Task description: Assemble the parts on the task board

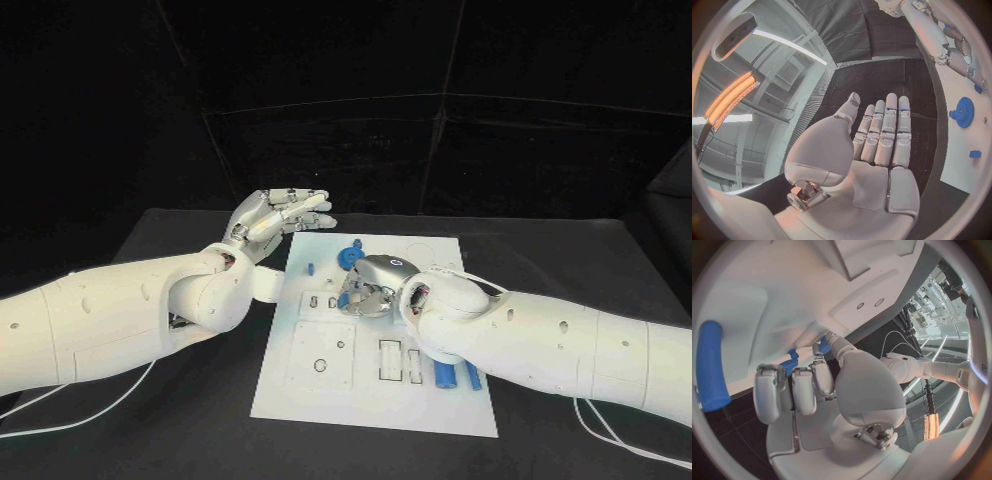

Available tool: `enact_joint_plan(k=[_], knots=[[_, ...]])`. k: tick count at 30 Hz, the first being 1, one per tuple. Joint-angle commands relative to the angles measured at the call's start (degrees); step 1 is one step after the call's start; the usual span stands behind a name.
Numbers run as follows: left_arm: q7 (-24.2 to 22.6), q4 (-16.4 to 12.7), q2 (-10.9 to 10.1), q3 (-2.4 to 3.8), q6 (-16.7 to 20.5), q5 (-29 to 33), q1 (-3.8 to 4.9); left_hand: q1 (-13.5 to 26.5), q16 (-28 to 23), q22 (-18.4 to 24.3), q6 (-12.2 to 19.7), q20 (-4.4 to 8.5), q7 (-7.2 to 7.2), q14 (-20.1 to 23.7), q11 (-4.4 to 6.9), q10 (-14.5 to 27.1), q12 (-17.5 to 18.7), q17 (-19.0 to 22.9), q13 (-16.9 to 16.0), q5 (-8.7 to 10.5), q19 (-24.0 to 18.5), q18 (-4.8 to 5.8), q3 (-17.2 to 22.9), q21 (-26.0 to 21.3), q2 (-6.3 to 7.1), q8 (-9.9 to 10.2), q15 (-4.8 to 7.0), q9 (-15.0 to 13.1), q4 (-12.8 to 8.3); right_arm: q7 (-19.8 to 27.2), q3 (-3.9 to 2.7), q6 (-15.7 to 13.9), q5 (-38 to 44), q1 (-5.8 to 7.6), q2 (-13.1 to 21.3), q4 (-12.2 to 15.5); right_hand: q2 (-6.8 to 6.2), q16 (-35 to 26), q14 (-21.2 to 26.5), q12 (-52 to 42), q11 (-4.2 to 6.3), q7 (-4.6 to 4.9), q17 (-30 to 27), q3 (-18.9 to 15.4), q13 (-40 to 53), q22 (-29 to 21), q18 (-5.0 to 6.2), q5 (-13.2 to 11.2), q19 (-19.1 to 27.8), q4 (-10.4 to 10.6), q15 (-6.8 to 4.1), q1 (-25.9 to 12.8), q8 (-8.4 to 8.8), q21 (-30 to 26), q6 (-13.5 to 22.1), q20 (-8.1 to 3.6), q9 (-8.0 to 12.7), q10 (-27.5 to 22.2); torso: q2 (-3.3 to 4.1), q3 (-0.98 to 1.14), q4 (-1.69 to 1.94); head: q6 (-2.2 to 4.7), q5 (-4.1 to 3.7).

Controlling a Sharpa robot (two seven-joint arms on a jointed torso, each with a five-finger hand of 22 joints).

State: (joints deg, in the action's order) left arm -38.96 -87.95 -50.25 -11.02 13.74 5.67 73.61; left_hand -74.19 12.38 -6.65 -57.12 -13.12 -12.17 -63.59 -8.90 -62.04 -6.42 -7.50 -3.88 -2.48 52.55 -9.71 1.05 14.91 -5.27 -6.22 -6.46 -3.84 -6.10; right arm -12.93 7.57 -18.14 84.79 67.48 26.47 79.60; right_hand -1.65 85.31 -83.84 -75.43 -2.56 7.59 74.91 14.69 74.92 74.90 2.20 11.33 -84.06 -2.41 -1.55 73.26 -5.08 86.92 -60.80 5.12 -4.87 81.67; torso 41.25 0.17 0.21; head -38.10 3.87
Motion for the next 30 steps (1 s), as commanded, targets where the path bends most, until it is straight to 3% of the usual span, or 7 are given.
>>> enact_joint_plan(k=[1,7,12,23,29,30], knots=[[-1.6,0.0,0.0,0.05,-0.8,0.0,0.09,0.1,-0.4,0.1,-0.4,0.02,-0.08,-0.3,-0.11,-0.4,0.1,-0.1,0.1,-0.22,0.5,-0.80,0.0,-0.1,-0.55,0.2,-0.06,0.1,-0.5,-1.2,0.00,-2.0,1.3,0.06,0.7,1.2,0.34,-0.1,-3.9,-0.2,0.02,-0.14,3.5,0.1,2.3,7.4,-0.39,0.4,-0.3,0.4,0.14,-0.4,-0.08,0.0,-0.5,-0.02,0.1,0.2,-0.06,0.03,-0.07,0.00,0.14],[-1.6,0.2,-0.1,0.05,-0.8,0.0,0.09,0.1,-0.4,0.1,-0.4,0.02,-0.08,-0.3,-0.11,-0.4,0.1,-0.1,0.1,-0.22,0.5,-0.80,0.0,-0.1,-0.55,0.2,-0.06,0.1,-0.5,-3.3,-0.06,-0.4,3.2,0.44,2.3,3.9,0.44,0.0,-3.9,-0.2,0.07,-0.21,3.5,0.2,2.3,7.4,-0.39,0.7,-0.3,0.4,0.11,-0.4,-0.13,0.0,-0.7,-0.03,0.0,0.2,-0.10,-0.01,-0.10,0.05,0.14],[-1.5,0.3,-0.1,0.05,-0.9,0.0,0.09,0.1,-0.4,0.1,-0.4,0.02,-0.08,-0.3,-0.11,-0.4,0.1,-0.1,0.1,-0.22,0.5,-0.80,0.0,-0.1,-0.55,0.2,-0.06,0.1,-0.5,-5.7,-0.09,2.7,5.2,1.73,2.6,5.6,0.45,0.0,-3.9,-0.2,0.08,-0.22,3.5,0.2,2.3,7.4,-0.39,0.7,-0.3,0.4,0.10,-0.4,-0.14,0.0,-0.7,-0.04,0.0,0.2,-0.03,-0.01,-0.01,0.15,0.06],[-1.4,0.7,-0.1,0.04,-0.9,0.0,0.09,0.1,-0.4,0.1,-0.4,0.02,-0.08,-0.3,-0.11,-0.4,0.1,-0.1,0.1,-0.22,0.5,-0.80,0.0,-0.1,-0.55,0.2,-0.06,0.1,-0.5,-10.9,-0.10,7.8,10.4,3.82,1.0,6.5,0.41,-0.1,-3.9,-0.1,0.10,-0.24,3.5,0.2,2.2,7.5,-0.40,0.8,-0.3,0.4,0.08,-0.5,-0.18,0.0,-0.8,-0.05,0.0,0.2,-0.02,-0.06,0.06,0.12,0.16],[-1.4,0.9,-0.1,0.04,-0.8,0.0,0.09,0.1,-0.4,0.1,-0.4,0.02,-0.08,-0.3,-0.11,-0.4,0.1,-0.1,0.1,-0.22,0.5,-0.80,0.0,-0.1,-0.55,0.2,-0.06,0.1,-0.5,-14.0,-0.09,12.4,12.9,4.73,-0.3,6.4,0.42,-0.1,-3.9,0.0,0.14,-0.30,3.4,0.3,2.1,7.5,-0.41,0.8,-0.3,0.5,0.05,-0.6,-0.21,0.0,-1.0,-0.06,0.0,0.1,-0.01,-0.19,0.04,0.11,0.20],[-1.4,1.0,-0.1,0.04,-0.8,0.0,0.09,0.1,-0.4,0.1,-0.4,0.02,-0.08,-0.3,-0.11,-0.4,0.1,-0.1,0.1,-0.22,0.5,-0.80,0.0,-0.1,-0.55,0.2,-0.06,0.1,-0.5,-14.4,-0.09,13.1,13.3,4.80,-0.6,6.3,0.43,-0.1,-3.9,0.0,0.15,-0.31,3.4,0.3,2.1,7.5,-0.41,0.9,-0.3,0.5,0.05,-0.6,-0.21,0.0,-1.0,-0.07,0.0,0.1,0.01,-0.12,0.04,0.09,0.25]])
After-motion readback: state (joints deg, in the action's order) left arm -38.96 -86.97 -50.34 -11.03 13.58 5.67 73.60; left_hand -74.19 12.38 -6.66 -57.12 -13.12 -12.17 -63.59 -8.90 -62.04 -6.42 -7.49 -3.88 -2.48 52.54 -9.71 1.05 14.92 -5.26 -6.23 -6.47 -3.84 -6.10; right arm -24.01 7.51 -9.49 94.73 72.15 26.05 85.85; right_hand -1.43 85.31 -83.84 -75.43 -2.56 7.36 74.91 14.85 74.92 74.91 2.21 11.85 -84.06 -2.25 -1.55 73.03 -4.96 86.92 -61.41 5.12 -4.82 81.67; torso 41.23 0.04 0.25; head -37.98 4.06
